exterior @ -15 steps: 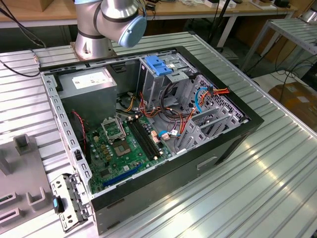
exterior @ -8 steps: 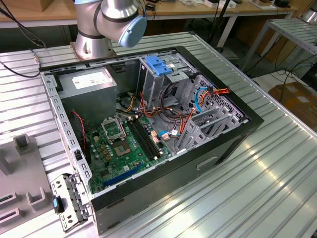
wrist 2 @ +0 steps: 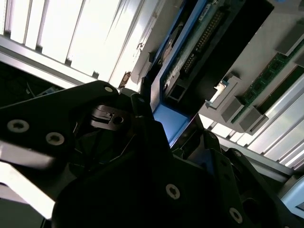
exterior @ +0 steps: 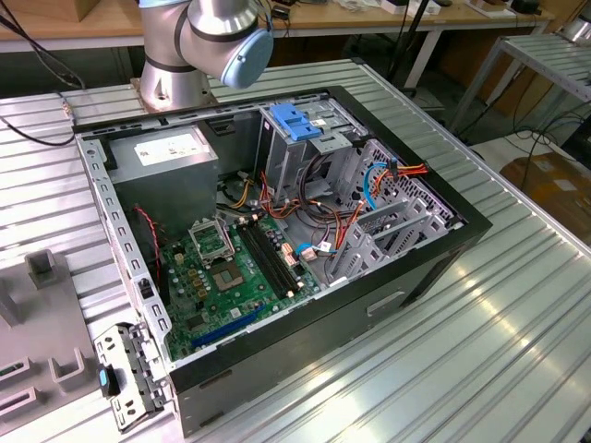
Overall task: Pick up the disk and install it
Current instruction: 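Pick up the disk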
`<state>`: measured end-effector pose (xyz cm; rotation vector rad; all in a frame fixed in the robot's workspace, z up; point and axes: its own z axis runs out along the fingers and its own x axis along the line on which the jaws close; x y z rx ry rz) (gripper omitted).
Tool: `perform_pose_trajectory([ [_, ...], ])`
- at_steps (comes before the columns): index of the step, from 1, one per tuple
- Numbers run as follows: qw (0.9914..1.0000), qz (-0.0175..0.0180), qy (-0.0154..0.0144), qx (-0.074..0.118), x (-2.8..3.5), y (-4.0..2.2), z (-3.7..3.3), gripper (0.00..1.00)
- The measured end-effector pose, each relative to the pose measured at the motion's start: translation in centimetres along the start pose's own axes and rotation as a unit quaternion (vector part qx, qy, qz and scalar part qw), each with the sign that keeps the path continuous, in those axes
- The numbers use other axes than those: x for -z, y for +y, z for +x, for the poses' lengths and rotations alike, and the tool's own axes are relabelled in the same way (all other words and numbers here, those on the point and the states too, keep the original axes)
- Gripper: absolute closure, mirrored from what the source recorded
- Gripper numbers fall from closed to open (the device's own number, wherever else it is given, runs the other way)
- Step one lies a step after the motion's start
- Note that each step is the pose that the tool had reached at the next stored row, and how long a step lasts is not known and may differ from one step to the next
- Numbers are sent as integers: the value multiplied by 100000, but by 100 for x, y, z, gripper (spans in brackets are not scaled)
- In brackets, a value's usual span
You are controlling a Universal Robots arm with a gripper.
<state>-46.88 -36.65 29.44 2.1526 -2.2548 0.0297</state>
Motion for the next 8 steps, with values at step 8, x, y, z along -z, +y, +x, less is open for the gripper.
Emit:
perform_pose_trajectory([
  [8,100000,0,0,-3,-1,0,0,60],
])
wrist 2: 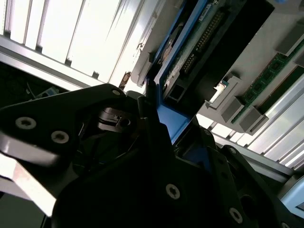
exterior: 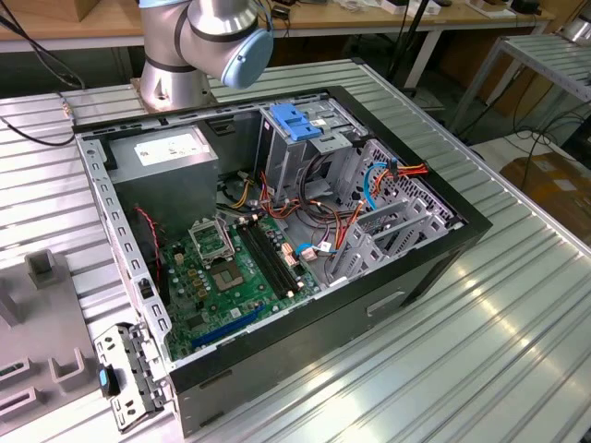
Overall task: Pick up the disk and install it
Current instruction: 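Pick up the disk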
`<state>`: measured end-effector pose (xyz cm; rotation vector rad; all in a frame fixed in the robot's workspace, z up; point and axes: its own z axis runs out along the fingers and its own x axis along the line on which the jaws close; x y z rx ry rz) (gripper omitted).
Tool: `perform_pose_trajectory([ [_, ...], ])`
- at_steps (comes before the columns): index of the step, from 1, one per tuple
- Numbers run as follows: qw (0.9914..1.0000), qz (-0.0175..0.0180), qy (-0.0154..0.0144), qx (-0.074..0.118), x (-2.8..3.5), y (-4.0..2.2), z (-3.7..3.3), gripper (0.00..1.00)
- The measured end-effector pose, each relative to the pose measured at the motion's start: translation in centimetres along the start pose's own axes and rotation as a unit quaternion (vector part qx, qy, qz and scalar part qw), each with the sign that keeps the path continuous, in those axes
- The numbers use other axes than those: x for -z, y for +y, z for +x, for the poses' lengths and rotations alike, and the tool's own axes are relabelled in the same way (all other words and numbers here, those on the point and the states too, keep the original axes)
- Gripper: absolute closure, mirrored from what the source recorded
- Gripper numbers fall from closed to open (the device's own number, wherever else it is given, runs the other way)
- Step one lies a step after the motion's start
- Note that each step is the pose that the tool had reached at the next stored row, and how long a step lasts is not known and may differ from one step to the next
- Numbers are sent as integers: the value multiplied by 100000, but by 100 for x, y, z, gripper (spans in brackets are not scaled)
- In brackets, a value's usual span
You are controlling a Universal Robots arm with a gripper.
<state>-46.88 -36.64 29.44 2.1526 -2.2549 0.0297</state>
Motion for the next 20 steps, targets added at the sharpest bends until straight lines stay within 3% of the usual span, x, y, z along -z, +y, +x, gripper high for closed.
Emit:
perform_pose_trajectory([
  [20,100000,11,-2,298,-2,0,0,63],
])
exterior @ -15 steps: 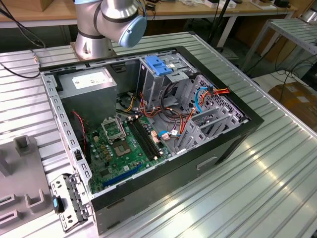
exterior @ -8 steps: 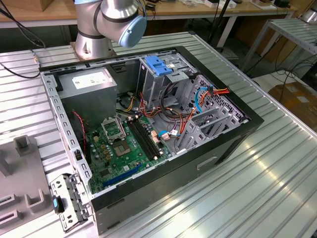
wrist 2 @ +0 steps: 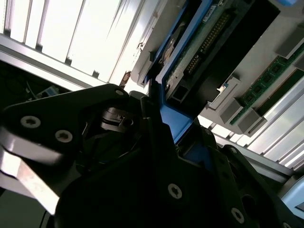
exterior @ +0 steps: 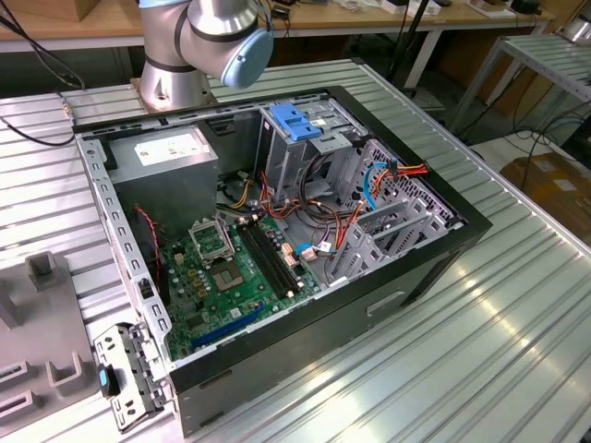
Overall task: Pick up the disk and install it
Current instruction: 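Pick up the disk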
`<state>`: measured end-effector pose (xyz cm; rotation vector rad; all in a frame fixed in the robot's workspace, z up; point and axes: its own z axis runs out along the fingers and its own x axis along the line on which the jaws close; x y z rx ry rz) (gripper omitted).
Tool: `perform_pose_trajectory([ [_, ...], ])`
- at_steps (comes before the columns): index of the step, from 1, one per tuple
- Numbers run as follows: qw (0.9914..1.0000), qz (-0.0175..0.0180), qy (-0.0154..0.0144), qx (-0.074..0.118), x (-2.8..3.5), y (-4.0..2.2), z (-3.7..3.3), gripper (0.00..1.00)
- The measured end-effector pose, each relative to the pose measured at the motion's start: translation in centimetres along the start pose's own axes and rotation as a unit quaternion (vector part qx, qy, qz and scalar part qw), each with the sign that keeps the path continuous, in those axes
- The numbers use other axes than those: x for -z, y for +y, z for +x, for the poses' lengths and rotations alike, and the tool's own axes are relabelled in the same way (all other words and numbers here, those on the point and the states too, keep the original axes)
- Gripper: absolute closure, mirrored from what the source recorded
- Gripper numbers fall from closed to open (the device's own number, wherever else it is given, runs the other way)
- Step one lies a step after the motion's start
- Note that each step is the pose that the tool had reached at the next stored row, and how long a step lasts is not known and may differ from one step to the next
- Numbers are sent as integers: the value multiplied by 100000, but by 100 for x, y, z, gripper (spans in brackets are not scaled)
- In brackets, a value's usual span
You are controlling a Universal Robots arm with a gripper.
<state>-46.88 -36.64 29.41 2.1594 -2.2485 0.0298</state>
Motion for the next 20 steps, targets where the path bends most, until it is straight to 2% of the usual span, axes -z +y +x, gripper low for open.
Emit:
perform_pose_trajectory([
  [12,100000,-3,4,11,21,0,1,63],
  [17,100000,-2,3,9,60,0,2,63],
  [20,100000,1,1,11,104,0,3,63],
])
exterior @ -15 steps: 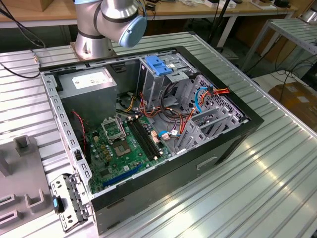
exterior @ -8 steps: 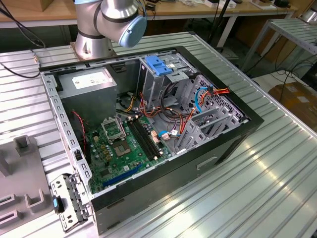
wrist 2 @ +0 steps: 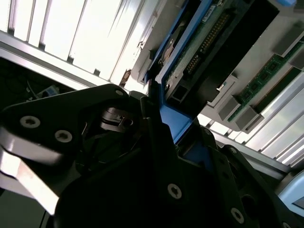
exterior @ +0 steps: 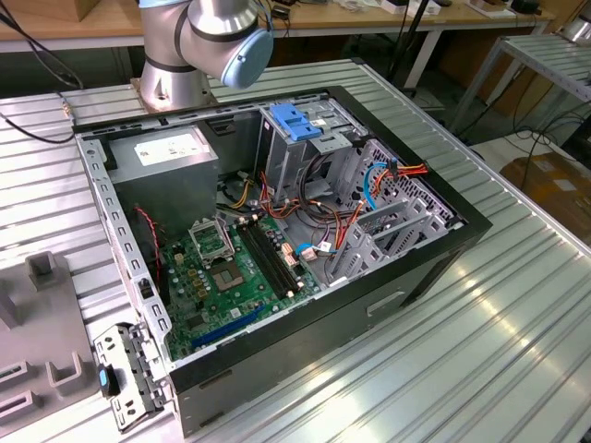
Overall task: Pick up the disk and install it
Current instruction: 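Pick up the disk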
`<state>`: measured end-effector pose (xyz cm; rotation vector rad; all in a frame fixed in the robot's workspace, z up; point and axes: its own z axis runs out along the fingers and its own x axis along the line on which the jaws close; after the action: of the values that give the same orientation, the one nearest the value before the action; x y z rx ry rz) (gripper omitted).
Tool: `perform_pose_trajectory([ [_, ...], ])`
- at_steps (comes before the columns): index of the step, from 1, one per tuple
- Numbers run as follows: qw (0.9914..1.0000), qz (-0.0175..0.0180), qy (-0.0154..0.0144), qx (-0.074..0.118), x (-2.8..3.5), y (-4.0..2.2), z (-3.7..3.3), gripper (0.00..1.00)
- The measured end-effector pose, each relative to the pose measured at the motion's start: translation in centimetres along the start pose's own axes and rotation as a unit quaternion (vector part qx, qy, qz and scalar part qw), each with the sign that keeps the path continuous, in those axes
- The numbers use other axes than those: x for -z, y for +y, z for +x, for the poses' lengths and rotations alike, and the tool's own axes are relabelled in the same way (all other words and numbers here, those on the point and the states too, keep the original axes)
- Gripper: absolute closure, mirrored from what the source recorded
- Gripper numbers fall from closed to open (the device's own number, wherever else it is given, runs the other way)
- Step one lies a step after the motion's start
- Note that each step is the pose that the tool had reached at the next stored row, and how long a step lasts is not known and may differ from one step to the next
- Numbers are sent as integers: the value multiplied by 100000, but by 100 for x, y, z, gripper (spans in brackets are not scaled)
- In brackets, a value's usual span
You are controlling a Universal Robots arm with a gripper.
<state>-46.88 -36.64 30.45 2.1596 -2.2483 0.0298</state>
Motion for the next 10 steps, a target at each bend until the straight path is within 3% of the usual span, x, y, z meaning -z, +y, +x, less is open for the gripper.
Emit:
perform_pose_trajectory([
  [10,100000,-1,1,0,105,0,3,63],
])
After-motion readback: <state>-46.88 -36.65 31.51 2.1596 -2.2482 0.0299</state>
